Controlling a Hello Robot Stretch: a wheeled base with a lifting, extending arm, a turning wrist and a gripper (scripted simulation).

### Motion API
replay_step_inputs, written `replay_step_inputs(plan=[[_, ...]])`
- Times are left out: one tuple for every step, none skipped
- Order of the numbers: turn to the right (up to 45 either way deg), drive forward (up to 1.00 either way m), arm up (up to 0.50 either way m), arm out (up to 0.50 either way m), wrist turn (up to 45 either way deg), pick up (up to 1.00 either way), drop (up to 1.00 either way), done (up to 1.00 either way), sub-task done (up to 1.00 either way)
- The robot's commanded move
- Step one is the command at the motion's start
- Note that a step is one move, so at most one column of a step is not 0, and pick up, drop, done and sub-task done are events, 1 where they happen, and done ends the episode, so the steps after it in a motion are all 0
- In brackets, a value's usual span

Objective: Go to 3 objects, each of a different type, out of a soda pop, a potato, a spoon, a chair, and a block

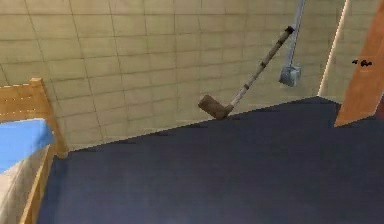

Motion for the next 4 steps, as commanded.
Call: replay_step_inputs(plan=[[30.0, 0.0, 0.0, 0.0, 0.0, 0.0, 0.0, 0.0, 0.0], [0.0, 1.0, 0.0, 0.0, 0.0, 0.0, 0.0, 0.0, 0.0], [9.0, 0.0, 0.0, 0.0, 0.0, 0.0, 0.0, 0.0, 0.0], [0.0, 0.15, 0.0, 0.0, 0.0, 0.0, 0.0, 0.0, 0.0]])
